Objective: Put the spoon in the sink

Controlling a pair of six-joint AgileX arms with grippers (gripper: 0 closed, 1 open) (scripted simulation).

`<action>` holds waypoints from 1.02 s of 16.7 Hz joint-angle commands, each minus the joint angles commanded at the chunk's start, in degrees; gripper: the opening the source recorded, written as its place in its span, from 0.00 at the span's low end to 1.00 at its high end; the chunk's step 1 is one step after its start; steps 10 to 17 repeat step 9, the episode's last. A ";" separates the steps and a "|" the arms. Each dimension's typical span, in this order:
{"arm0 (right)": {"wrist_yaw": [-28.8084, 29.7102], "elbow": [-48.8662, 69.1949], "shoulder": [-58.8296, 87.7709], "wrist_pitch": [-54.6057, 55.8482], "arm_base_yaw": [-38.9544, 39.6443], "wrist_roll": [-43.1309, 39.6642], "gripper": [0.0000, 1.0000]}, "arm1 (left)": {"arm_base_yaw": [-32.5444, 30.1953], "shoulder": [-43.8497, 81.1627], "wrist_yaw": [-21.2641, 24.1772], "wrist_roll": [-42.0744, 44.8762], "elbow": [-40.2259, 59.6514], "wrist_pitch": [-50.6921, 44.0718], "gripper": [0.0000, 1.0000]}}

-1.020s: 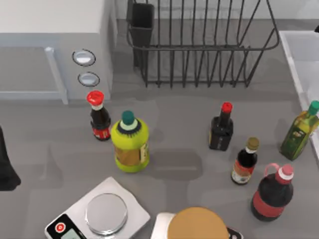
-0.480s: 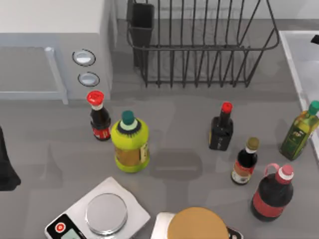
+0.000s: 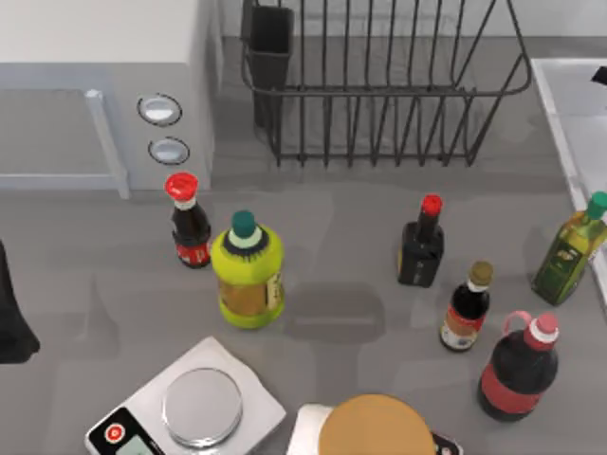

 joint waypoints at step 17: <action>0.00 0.00 0.00 0.00 0.00 0.00 1.00 | 0.00 0.00 0.00 0.00 0.00 0.00 1.00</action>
